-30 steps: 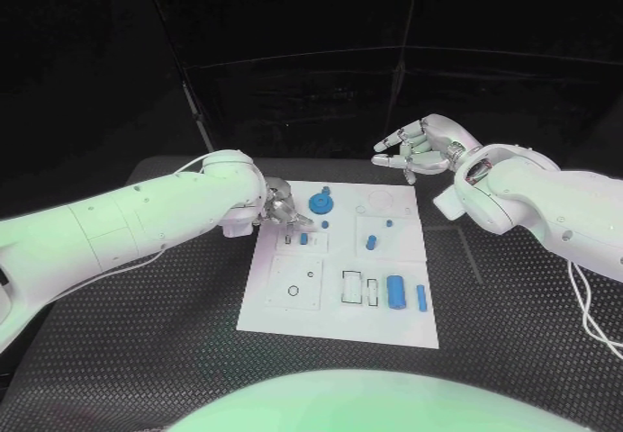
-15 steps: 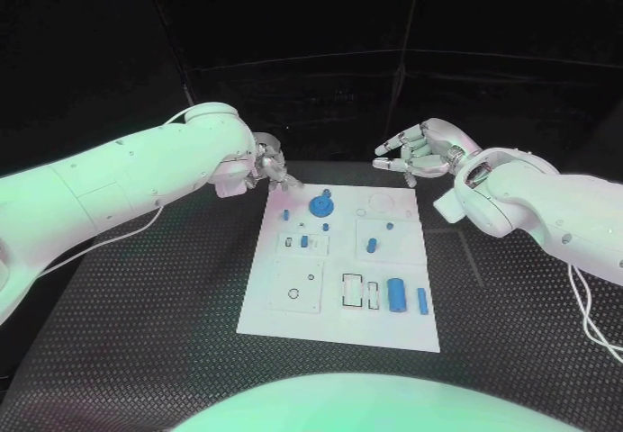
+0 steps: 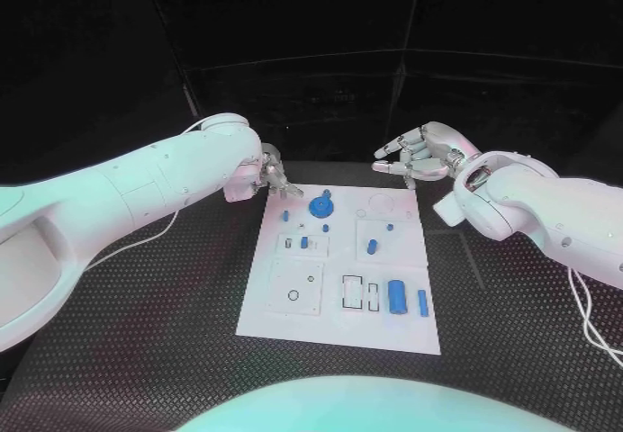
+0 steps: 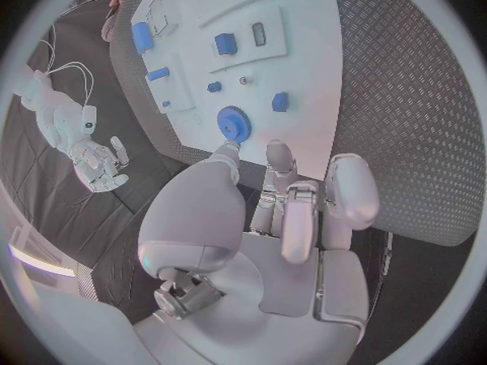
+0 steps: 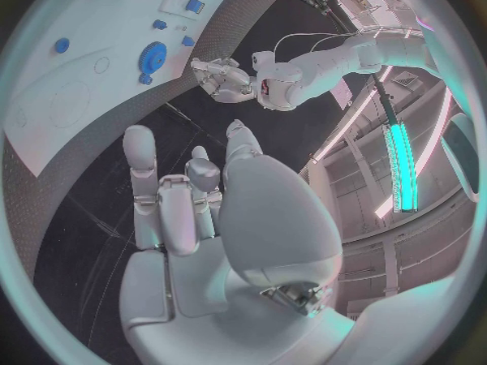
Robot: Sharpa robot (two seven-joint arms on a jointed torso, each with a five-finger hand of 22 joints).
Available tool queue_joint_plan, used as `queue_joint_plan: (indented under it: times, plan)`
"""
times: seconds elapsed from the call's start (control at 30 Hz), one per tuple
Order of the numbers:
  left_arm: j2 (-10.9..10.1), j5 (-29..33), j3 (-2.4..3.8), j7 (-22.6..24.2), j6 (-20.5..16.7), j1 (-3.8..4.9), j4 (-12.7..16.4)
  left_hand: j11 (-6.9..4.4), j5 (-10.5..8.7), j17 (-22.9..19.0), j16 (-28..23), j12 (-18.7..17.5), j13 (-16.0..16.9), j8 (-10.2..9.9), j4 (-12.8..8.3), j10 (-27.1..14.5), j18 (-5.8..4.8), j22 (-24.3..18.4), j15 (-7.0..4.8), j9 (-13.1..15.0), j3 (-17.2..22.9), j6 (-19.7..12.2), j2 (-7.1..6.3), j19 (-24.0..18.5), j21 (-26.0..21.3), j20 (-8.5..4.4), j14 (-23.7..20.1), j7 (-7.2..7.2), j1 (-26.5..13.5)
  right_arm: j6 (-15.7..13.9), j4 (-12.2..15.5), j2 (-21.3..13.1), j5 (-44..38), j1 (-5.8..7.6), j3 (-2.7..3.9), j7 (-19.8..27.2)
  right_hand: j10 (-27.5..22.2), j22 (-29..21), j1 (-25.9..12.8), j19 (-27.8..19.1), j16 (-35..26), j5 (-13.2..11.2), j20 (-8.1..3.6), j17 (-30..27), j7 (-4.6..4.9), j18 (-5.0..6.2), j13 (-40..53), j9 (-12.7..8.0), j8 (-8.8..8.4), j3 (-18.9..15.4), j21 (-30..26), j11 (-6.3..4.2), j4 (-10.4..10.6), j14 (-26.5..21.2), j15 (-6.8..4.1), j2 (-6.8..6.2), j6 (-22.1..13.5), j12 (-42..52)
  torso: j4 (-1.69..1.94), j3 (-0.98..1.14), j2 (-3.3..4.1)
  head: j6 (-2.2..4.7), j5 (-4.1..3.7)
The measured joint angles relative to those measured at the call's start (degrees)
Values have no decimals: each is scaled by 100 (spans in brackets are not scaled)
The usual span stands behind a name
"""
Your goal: Assemble the parts on the task board
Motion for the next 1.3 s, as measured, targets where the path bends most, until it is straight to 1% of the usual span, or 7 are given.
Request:
queue_joint_plan:
  times: [0.03,0.13,0.33,0.67,0.7,1.1,1.3]
  plan:
    - [24,0,-5,0,21,-15,-39,-10,-5,0,0,68,60,25,-1,50,0,15,0,10,-40,33,27,32,21,3,0,5,27,1,1,1,0,0,0,0,0,0,0,0,0,0,0,0,0,0,0,0,0,0,0,0,0,0,0,0,0,0,0,0,0,-4,0]
    - [83,0,-11,0,81,-52,-137,-22,-26,0,0,214,181,84,-2,76,0,41,0,55,-99,61,31,36,35,0,0,-22,31,4,1,4,0,0,0,0,0,0,0,0,0,0,0,0,0,0,0,0,0,0,0,0,0,0,0,0,0,0,-1,1,0,-18,3]
    - [144,-4,-17,0,156,-87,-289,-42,-26,0,0,343,301,104,-2,137,0,80,0,89,-147,80,31,53,64,-16,0,-41,31,8,1,7,0,0,0,-1,0,0,0,0,0,0,0,0,0,0,0,0,0,0,0,0,0,0,0,0,0,0,-1,2,-4,-29,20]
    - [181,-81,-19,0,245,-115,-422,-22,-26,0,0,382,352,132,6,157,0,101,0,105,-186,80,59,53,93,-16,0,-42,58,13,-5,17,0,0,0,-2,0,0,0,0,0,0,0,0,0,0,1,0,0,0,0,0,0,0,0,0,0,0,6,6,-8,-38,50]
    - [184,-88,-19,-1,255,-118,-430,-22,-26,0,0,411,357,132,6,157,-1,103,0,110,-186,80,59,70,100,-34,0,-42,58,14,-5,18,0,0,0,-2,0,0,0,0,0,0,0,0,0,0,1,0,0,0,0,0,0,0,0,0,0,0,7,6,-8,-38,50]
    - [248,-139,-30,-6,476,-179,-524,-22,-26,0,0,449,378,176,-26,156,0,114,0,149,-218,79,180,70,100,-34,0,-42,180,21,-8,20,0,0,0,-4,0,0,0,0,0,25,0,1,0,0,1,0,0,1,0,0,0,0,0,0,0,0,6,8,-8,-55,46]
    - [258,-153,-31,-8,548,-192,-533,-23,-26,0,0,480,391,176,-26,158,-1,121,0,159,-218,79,209,70,100,-34,0,-42,208,24,-10,22,0,0,0,-4,0,1,0,0,0,24,0,7,0,0,1,0,0,1,0,0,0,0,0,0,0,0,6,9,-8,-62,46]
